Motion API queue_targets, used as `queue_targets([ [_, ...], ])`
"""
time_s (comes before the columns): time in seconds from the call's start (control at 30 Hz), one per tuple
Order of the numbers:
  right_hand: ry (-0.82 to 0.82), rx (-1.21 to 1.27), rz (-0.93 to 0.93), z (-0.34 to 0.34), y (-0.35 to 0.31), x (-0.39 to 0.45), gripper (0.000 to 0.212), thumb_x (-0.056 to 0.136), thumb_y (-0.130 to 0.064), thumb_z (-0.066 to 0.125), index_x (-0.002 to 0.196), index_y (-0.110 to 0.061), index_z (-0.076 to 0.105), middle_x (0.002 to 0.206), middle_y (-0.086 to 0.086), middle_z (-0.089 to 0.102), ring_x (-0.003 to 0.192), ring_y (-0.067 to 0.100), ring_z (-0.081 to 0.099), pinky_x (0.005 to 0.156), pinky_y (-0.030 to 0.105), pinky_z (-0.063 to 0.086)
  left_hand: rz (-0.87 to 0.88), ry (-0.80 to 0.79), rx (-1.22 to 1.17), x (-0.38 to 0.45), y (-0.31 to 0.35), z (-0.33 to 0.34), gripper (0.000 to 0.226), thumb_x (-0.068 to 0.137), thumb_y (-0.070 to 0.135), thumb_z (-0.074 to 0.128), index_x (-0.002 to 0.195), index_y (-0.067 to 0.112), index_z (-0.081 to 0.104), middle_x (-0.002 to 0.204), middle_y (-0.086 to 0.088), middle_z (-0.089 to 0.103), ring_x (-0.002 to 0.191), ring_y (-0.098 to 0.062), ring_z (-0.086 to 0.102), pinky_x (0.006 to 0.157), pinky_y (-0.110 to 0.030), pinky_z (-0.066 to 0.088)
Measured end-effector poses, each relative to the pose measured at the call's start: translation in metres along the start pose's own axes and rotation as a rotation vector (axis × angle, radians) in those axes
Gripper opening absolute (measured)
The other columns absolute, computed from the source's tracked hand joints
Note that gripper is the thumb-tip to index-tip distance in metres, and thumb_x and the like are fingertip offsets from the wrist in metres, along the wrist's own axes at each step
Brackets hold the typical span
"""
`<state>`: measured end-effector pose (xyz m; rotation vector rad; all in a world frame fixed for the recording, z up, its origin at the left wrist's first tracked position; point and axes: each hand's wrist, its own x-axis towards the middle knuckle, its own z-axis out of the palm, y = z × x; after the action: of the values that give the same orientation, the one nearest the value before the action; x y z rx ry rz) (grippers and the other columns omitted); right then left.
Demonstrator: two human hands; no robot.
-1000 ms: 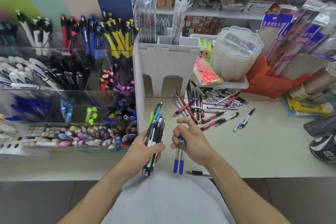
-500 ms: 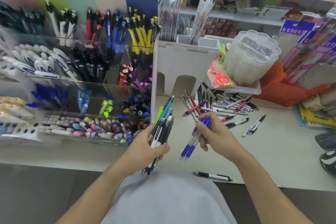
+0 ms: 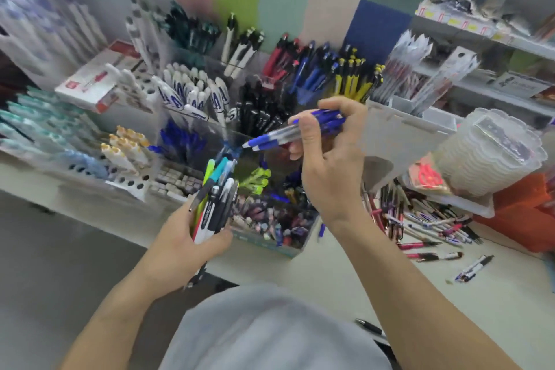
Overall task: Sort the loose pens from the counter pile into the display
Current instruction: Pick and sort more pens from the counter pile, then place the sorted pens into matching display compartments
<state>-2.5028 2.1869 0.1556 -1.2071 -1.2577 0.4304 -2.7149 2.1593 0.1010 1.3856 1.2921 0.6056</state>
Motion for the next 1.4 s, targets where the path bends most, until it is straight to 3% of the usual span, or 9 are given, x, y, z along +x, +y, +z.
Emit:
queue_targets([
  [0.23, -0.281, -0.206, 0.007, 0.088, 0.026, 0.011, 0.014, 0.106, -0.019, 0.050, 0.118, -0.015, 0.043, 0.082, 0.006, 0.067, 0.063, 0.025, 0.062, 0.062, 0.052, 0.052, -0.052, 0.068, -0.079, 0.015, -0.035, -0.040, 0.020, 0.088, 0.010, 0.073, 0.095, 0.024, 0.060, 0.065, 0.011, 0.066, 0.058, -0.004, 0.060, 0.063, -0.029, 0.048],
  [0.33, -0.454, -0.321, -0.025, 0.119, 0.034, 0.015, 0.021, 0.104, -0.017, 0.053, 0.122, -0.009, 0.047, 0.074, -0.006, 0.060, 0.057, 0.012, 0.054, 0.054, 0.031, 0.045, -0.042, 0.076, -0.074, 0.021, -0.042, -0.052, 0.023, 0.087, 0.011, 0.074, 0.094, 0.027, 0.059, 0.065, 0.015, 0.067, 0.058, 0.000, 0.060, 0.061, -0.022, 0.046],
  [0.6, -0.696, -0.624, -0.119, 0.160, 0.051, 0.012, 0.025, 0.103, -0.022, 0.056, 0.123, -0.007, 0.056, 0.114, 0.010, 0.063, 0.090, 0.030, 0.064, 0.076, 0.043, 0.052, -0.085, 0.060, -0.092, 0.027, -0.062, -0.090, 0.016, 0.088, 0.014, 0.073, 0.092, 0.020, 0.059, 0.064, 0.002, 0.060, 0.056, -0.007, 0.055, 0.055, -0.021, 0.048],
  [0.7, -0.665, -0.635, -0.154, 0.160, 0.054, 0.003, 0.034, 0.099, -0.018, 0.063, 0.129, -0.006, 0.055, 0.122, 0.012, 0.057, 0.093, 0.029, 0.063, 0.077, 0.041, 0.054, -0.088, 0.054, -0.098, 0.028, -0.063, -0.096, 0.018, 0.088, 0.013, 0.073, 0.094, 0.022, 0.059, 0.064, 0.004, 0.061, 0.055, -0.004, 0.055, 0.054, -0.019, 0.048],
  [0.93, -0.542, -0.659, -0.256, 0.155, 0.057, 0.004, 0.011, 0.095, -0.012, 0.068, 0.100, -0.004, 0.073, 0.097, 0.009, 0.065, 0.077, 0.024, 0.065, 0.068, 0.043, 0.057, -0.065, 0.021, -0.138, 0.030, -0.049, -0.093, 0.037, 0.087, 0.009, 0.073, 0.116, 0.026, 0.055, 0.068, 0.023, 0.067, 0.061, 0.005, 0.062, 0.056, -0.012, 0.047],
  [1.03, -0.419, -0.429, 0.039, 0.147, 0.029, 0.007, 0.018, 0.104, -0.025, 0.056, 0.103, -0.012, 0.067, 0.087, 0.001, 0.069, 0.072, 0.014, 0.062, 0.069, 0.037, 0.054, -0.036, 0.002, -0.153, 0.030, -0.039, -0.090, 0.040, 0.087, 0.006, 0.072, 0.110, 0.035, 0.055, 0.070, 0.025, 0.068, 0.059, 0.007, 0.061, 0.054, -0.011, 0.047],
  [1.17, -0.667, -0.453, 0.566, 0.128, 0.010, 0.018, 0.055, 0.097, -0.061, 0.051, 0.137, -0.024, 0.048, 0.102, -0.008, 0.072, 0.086, 0.012, 0.071, 0.082, 0.041, 0.060, 0.062, -0.100, -0.095, 0.031, -0.030, -0.087, 0.049, 0.087, 0.004, 0.073, 0.113, 0.042, 0.056, 0.096, 0.025, 0.069, 0.087, 0.002, 0.066, 0.070, -0.011, 0.048],
  [1.27, -0.718, -0.218, 0.710, 0.114, 0.009, 0.022, 0.044, 0.097, -0.036, 0.065, 0.135, -0.019, 0.053, 0.106, 0.001, 0.074, 0.081, 0.014, 0.072, 0.074, 0.035, 0.062, 0.083, -0.188, -0.078, 0.030, -0.026, -0.081, 0.049, 0.086, 0.007, 0.074, 0.114, 0.043, 0.059, 0.099, 0.017, 0.070, 0.089, -0.003, 0.066, 0.076, -0.017, 0.050],
  [1.4, -0.470, 0.053, 0.680, 0.085, 0.009, 0.022, 0.019, 0.091, -0.010, 0.074, 0.110, -0.011, 0.071, 0.090, 0.013, 0.074, 0.073, 0.014, 0.071, 0.067, 0.031, 0.055, 0.094, -0.286, -0.086, 0.028, -0.023, -0.067, 0.048, 0.087, 0.008, 0.073, 0.112, 0.048, 0.060, 0.092, 0.018, 0.068, 0.081, -0.001, 0.063, 0.074, -0.014, 0.049],
])
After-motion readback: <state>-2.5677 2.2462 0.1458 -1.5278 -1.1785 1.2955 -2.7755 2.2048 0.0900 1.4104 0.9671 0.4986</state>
